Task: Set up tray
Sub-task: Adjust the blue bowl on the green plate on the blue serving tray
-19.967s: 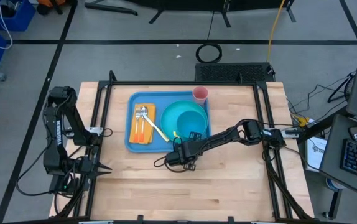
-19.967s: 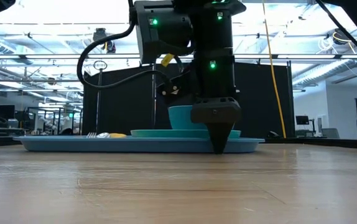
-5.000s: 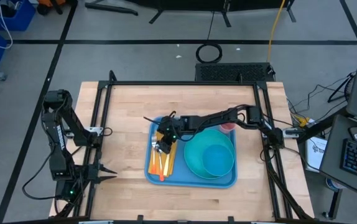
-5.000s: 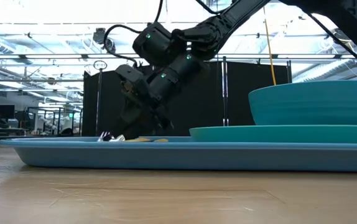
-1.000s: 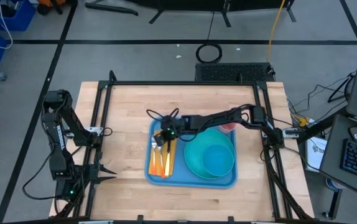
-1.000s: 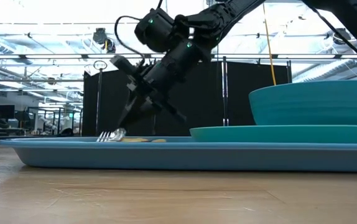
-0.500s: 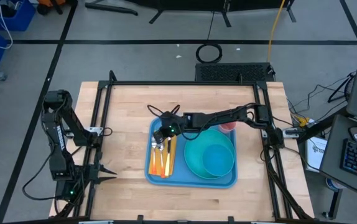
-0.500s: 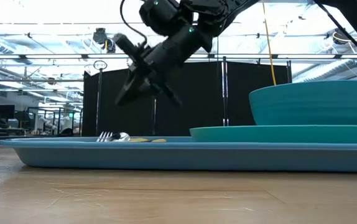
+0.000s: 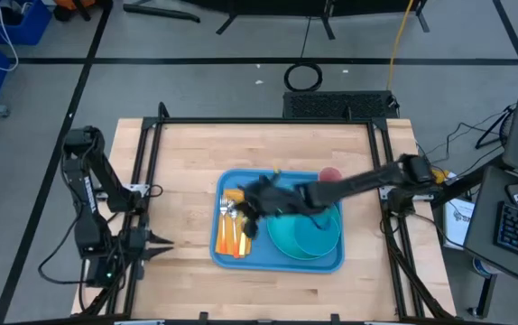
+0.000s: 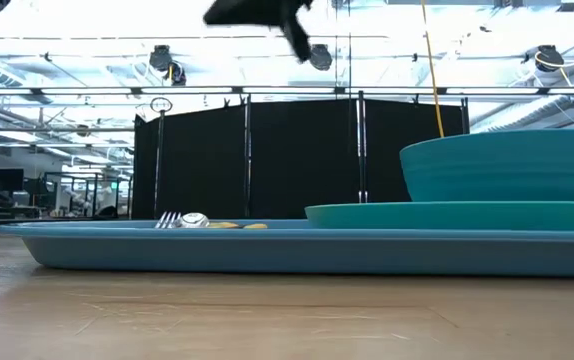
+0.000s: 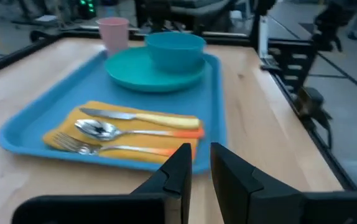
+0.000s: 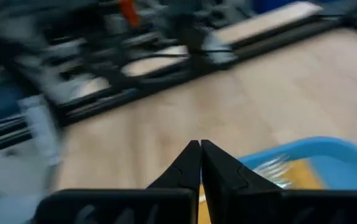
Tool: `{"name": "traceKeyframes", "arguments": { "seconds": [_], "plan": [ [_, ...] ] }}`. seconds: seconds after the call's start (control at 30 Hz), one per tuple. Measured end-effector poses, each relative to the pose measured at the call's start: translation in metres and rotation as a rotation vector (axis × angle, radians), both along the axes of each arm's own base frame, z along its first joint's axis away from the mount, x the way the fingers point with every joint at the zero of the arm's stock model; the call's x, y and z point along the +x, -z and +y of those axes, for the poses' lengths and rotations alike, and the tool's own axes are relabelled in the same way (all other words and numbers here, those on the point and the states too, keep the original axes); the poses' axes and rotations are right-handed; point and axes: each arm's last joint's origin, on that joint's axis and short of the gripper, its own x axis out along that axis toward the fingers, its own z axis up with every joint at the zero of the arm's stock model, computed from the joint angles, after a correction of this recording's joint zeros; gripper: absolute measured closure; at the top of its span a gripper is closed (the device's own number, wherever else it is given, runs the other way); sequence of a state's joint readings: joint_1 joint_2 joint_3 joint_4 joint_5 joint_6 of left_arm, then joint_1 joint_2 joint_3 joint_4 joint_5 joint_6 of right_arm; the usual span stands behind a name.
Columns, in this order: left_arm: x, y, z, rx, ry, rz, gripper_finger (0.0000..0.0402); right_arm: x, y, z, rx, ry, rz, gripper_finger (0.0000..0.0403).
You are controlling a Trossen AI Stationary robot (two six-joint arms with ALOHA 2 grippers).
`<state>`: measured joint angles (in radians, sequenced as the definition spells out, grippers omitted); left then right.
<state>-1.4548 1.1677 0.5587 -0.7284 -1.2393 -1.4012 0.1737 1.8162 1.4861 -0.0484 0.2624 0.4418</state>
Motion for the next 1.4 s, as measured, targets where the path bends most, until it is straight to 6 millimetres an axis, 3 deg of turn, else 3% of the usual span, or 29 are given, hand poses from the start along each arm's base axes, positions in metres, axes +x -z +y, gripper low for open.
{"name": "traceKeyframes", "arguments": {
  "seconds": [0.1, 0.23, 0.37, 0.5, 0.6, 0.93, 1.2, 1.4],
  "plan": [
    [0.008, -0.009, 0.008, -0.01, -0.048, -0.024, 0.0339, -0.027, 0.002, 0.015, 0.013, -0.069, -0.087, 0.0399],
    [0.016, -0.026, 0.025, 0.019, -0.059, -0.01, 0.0339, -0.063, 0.026, 0.019, 0.052, -0.159, -0.236, 0.0399],
    [0.014, -0.049, 0.046, -0.032, -0.07, -0.08, 0.0339, -0.102, 0.053, 0.015, 0.093, -0.193, -0.306, 0.0399],
    [0.011, -0.064, 0.067, -0.024, -0.042, -0.09, 0.0339, -0.128, 0.069, 0.007, 0.075, -0.192, -0.343, 0.0399],
    [0.008, -0.07, 0.079, 0.006, -0.035, -0.113, 0.0339, -0.143, 0.067, 0.006, 0.083, -0.212, -0.412, 0.0399],
    [0.01, -0.074, 0.087, 0.159, -0.105, -0.17, 0.0339, -0.143, 0.05, 0.002, 0.024, -0.208, -0.545, 0.0399],
    [0.016, -0.074, 0.093, 0.176, -0.206, -0.173, 0.0339, -0.14, 0.046, -0.013, 0.041, -0.118, -0.587, 0.0399],
    [0.02, -0.074, 0.095, 0.133, -0.249, -0.166, 0.0339, -0.142, 0.031, -0.021, 0.107, -0.14, -0.752, 0.0399]
  ]
}}
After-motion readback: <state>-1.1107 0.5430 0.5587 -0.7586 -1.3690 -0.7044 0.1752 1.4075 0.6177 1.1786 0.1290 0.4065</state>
